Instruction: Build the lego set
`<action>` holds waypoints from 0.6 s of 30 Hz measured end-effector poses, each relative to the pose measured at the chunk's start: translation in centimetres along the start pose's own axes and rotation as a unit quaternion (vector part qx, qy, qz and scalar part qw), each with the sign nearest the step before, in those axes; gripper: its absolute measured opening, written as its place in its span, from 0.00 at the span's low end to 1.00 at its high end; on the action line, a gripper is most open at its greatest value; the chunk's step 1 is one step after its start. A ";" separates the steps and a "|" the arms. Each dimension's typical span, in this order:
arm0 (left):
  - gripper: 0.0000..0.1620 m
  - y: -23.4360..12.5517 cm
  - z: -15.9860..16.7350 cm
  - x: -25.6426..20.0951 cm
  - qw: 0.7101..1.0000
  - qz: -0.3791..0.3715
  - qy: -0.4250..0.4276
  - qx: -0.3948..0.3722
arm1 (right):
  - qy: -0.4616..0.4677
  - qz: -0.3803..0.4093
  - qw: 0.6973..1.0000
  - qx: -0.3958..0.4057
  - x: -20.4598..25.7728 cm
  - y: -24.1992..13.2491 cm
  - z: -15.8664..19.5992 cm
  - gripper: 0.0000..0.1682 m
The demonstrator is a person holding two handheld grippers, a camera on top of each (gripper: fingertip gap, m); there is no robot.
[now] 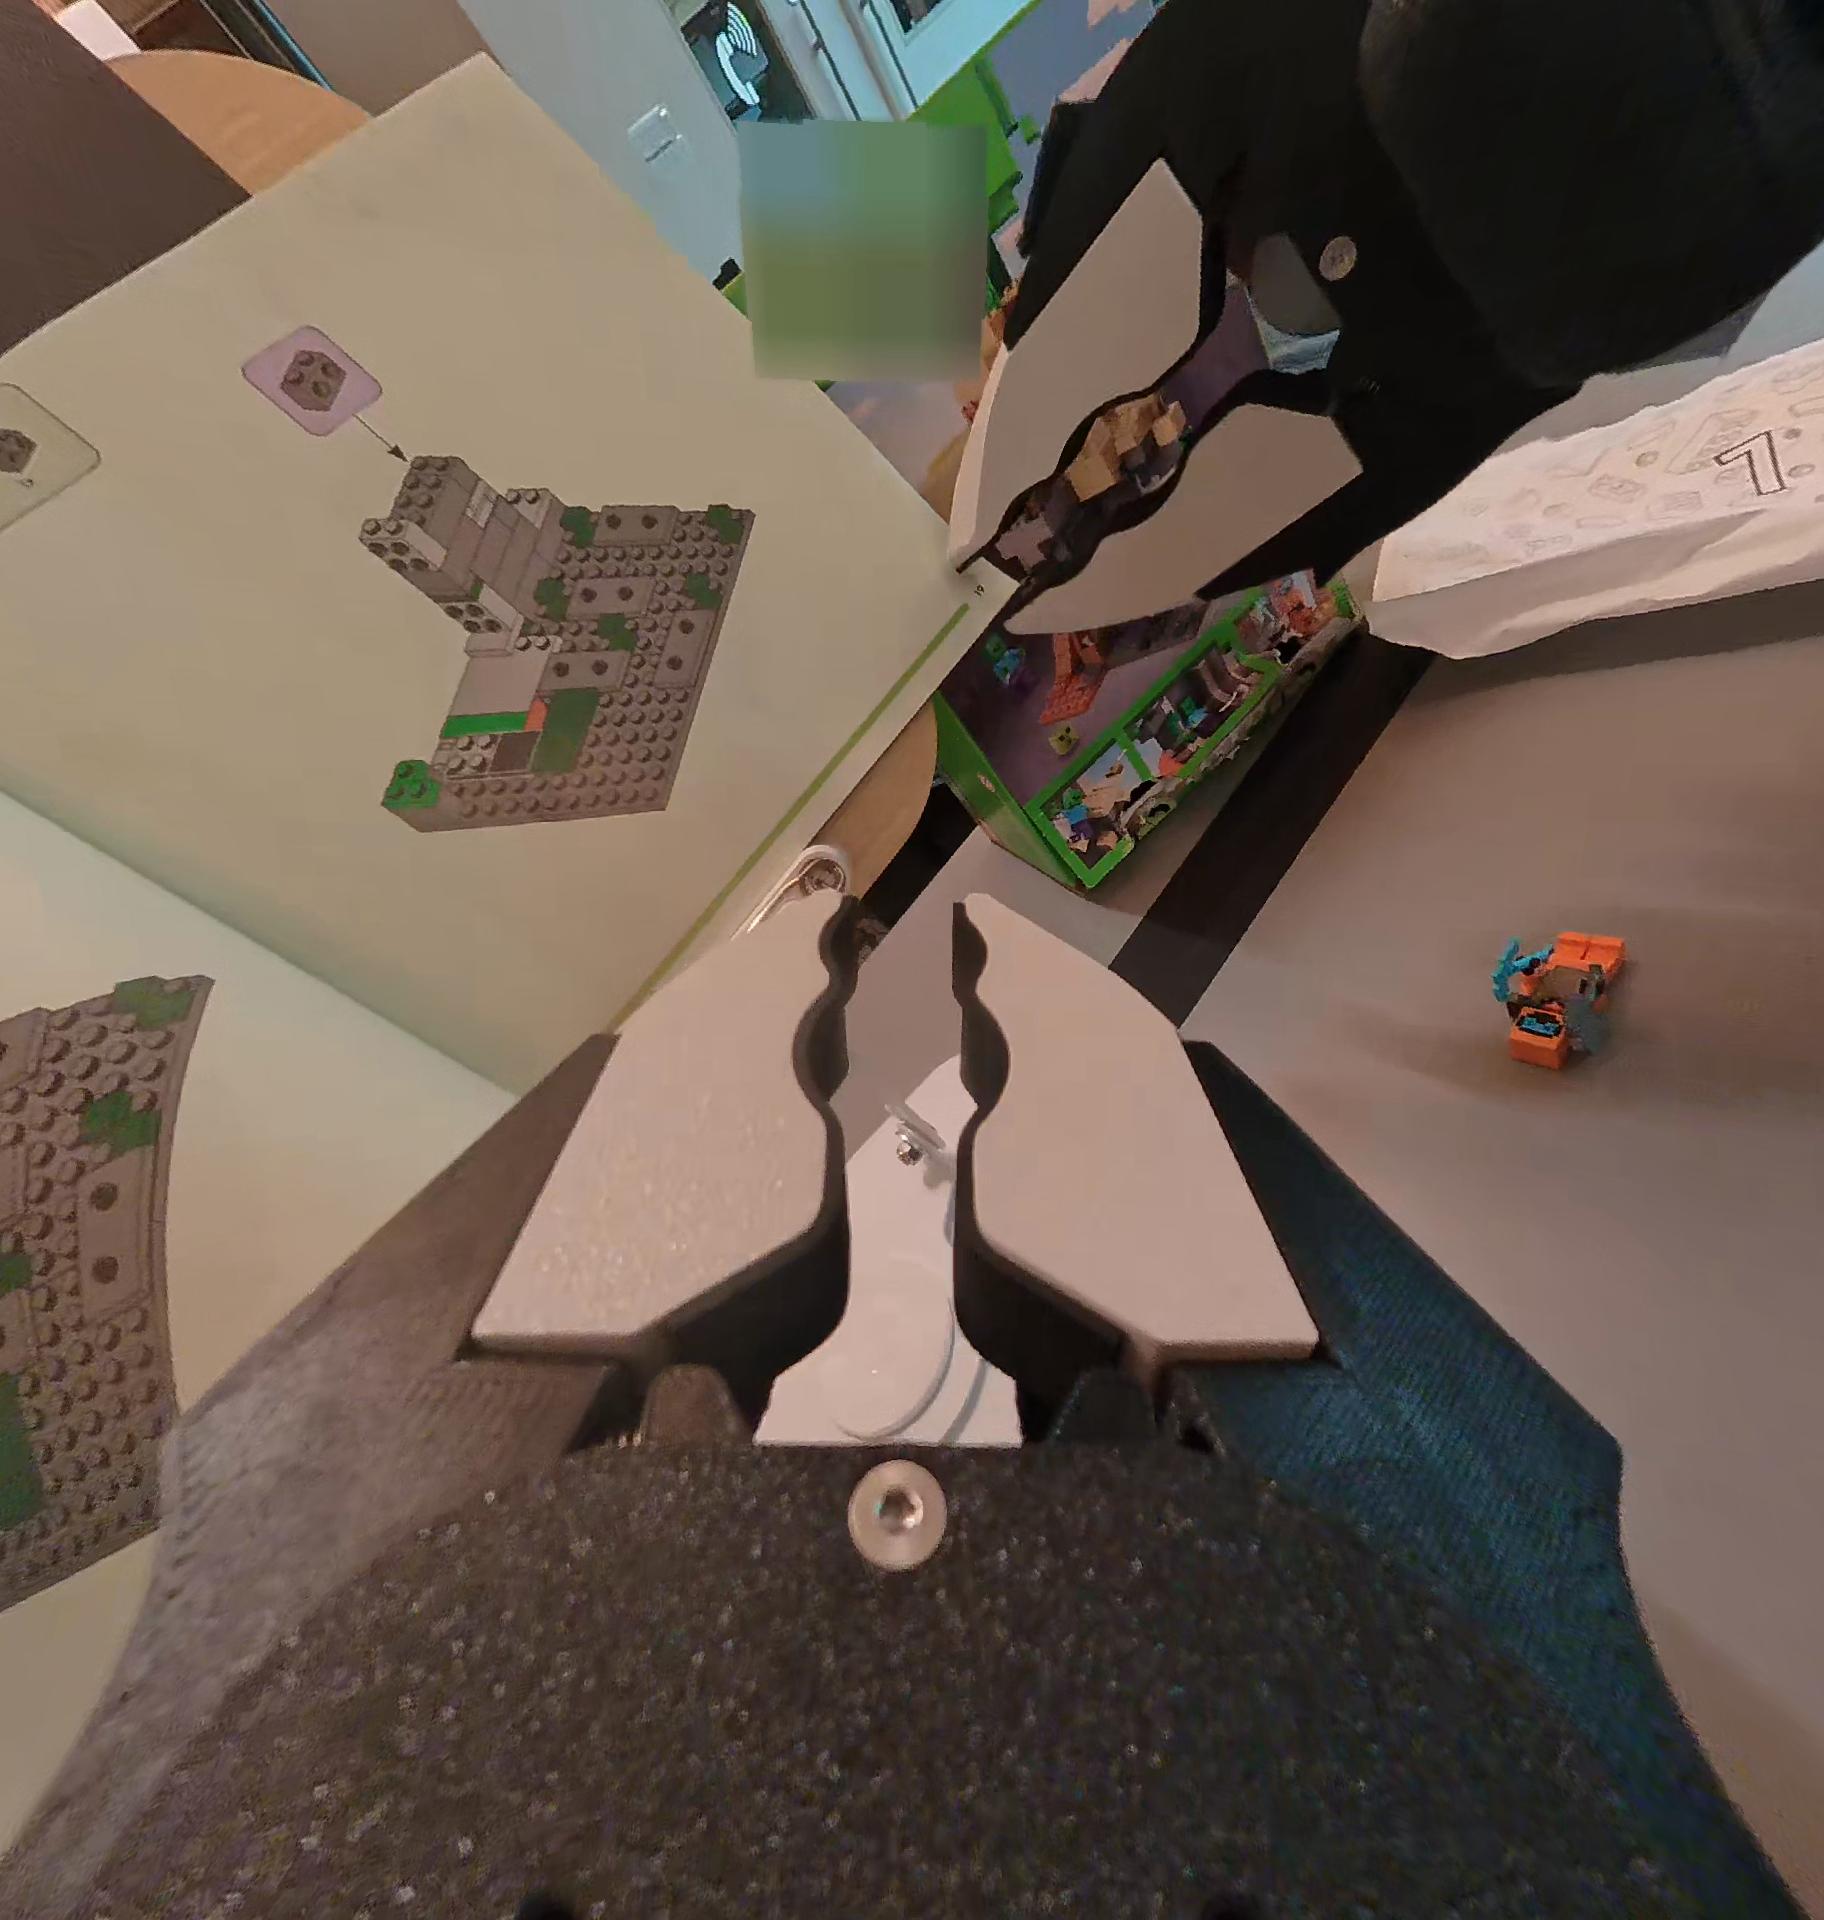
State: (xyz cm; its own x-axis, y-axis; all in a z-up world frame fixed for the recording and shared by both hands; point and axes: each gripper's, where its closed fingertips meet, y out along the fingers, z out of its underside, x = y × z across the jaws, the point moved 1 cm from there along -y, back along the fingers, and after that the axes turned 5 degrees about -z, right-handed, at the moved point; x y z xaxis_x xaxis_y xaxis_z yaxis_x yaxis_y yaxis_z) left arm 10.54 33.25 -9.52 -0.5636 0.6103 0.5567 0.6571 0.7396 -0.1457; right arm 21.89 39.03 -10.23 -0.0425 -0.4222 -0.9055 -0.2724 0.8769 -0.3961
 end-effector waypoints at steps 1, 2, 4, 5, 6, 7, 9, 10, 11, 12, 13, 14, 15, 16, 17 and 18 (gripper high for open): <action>0.10 0.0 0.1 0.0 1.000 0.001 -0.001 0.001 | -0.001 -0.001 1.000 0.001 -0.1 0.1 0.1 0.09; 0.10 0.1 0.1 -0.1 1.000 0.001 -0.001 0.002 | -0.003 -0.002 1.000 0.001 -0.1 0.1 0.1 0.09; 0.10 0.2 0.3 -0.1 1.000 0.002 -0.003 0.005 | -0.007 -0.008 1.000 0.001 -0.2 0.1 0.1 0.06; 0.10 0.2 0.4 -0.2 1.000 0.003 -0.004 0.006 | -0.009 -0.010 1.000 0.000 -0.2 0.1 0.0 0.04; 0.10 0.2 0.4 -0.2 1.000 0.004 -0.005 0.007 | -0.012 -0.011 1.000 -0.001 -0.2 0.1 -0.1 0.04; 0.10 0.2 0.5 -0.3 1.000 0.005 -0.006 0.007 | -0.014 -0.013 1.000 0.000 -0.3 0.1 -0.1 0.03; 0.10 0.2 0.5 -0.3 1.000 0.005 -0.006 0.008 | -0.016 -0.015 1.000 0.002 -0.4 0.1 -0.1 0.01; 0.10 0.2 0.5 -0.3 1.000 0.005 -0.006 0.008 | -0.016 -0.017 1.000 0.002 -0.5 0.2 -0.2 0.01; 0.10 0.1 0.5 -0.3 1.000 0.006 -0.007 0.007 | -0.016 -0.020 1.000 0.002 -0.6 0.2 -0.3 0.00; 0.10 0.1 0.5 -0.4 1.000 0.007 -0.008 0.008 | -0.016 -0.022 1.000 0.002 -0.6 0.2 -0.3 0.00; 0.10 0.0 0.6 -0.4 1.000 0.008 -0.009 0.008 | -0.016 -0.025 1.000 0.003 -0.6 0.2 -0.3 0.00; 0.10 0.0 0.6 -0.4 1.000 0.008 -0.008 0.008 | -0.015 -0.028 0.999 0.004 -0.6 0.2 -0.4 0.00; 0.10 0.0 0.7 -0.4 1.000 0.008 -0.008 0.009 | -0.014 -0.030 0.999 0.004 -0.6 0.1 -0.4 0.00; 0.10 0.0 0.7 -0.4 1.000 0.008 -0.008 0.011 | -0.012 -0.033 0.999 0.002 -0.7 -0.1 -0.5 0.00; 0.10 0.0 0.8 -0.3 1.000 0.009 -0.009 0.012 | -0.007 -0.039 0.999 0.000 -0.7 -0.3 -0.6 0.00; 0.10 0.0 0.8 -0.3 1.000 0.008 -0.011 0.012 | 0.000 -0.048 0.999 -0.003 -0.6 -0.5 -0.7 0.00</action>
State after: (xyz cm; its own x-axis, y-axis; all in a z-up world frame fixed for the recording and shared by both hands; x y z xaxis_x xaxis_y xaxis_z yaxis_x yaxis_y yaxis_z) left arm 10.27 33.28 -10.37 -0.5635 0.6283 0.5364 0.6544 0.7358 -0.1744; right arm 21.39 38.68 -9.33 -0.0159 -0.5045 -0.8633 -0.2802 0.8310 -0.4805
